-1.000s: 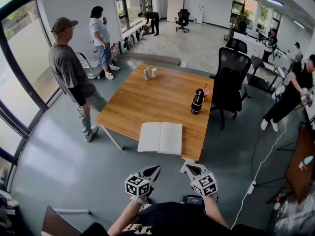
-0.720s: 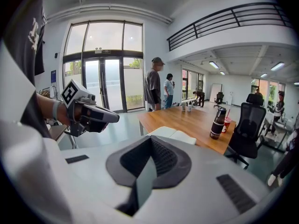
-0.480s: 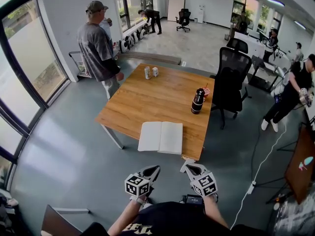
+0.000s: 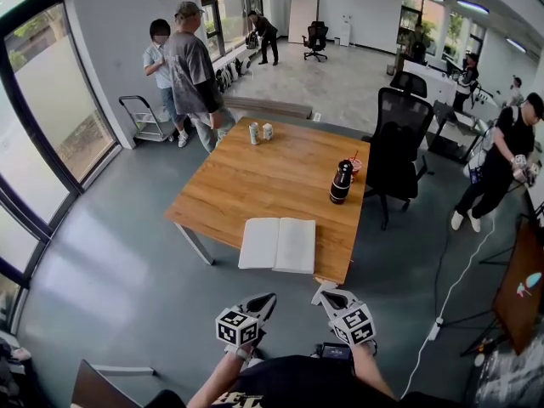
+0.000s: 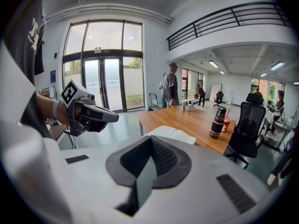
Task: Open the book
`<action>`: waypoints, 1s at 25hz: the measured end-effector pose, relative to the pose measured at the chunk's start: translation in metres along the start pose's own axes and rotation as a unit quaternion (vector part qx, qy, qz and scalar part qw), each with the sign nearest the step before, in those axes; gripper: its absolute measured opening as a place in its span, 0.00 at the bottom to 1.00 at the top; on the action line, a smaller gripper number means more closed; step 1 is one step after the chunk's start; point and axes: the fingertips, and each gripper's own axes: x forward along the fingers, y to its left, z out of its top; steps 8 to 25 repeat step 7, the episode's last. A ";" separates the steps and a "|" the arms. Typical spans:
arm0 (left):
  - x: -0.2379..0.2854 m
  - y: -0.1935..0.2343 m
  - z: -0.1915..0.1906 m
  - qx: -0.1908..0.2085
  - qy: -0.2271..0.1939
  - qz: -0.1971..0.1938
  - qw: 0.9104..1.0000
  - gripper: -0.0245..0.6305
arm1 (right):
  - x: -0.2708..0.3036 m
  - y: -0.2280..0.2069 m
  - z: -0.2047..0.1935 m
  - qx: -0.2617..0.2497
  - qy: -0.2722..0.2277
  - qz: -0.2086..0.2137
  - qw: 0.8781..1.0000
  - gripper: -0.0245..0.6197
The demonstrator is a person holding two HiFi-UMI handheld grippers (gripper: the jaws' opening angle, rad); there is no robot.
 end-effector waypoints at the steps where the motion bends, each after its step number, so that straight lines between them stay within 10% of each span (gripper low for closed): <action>1: 0.000 0.000 -0.001 -0.001 0.000 0.000 1.000 0.04 | 0.000 0.000 0.000 0.000 0.000 0.000 1.000 0.02; 25: -0.002 0.000 -0.003 -0.006 0.003 0.000 1.000 0.04 | -0.001 0.002 -0.005 0.004 0.008 0.002 1.000 0.02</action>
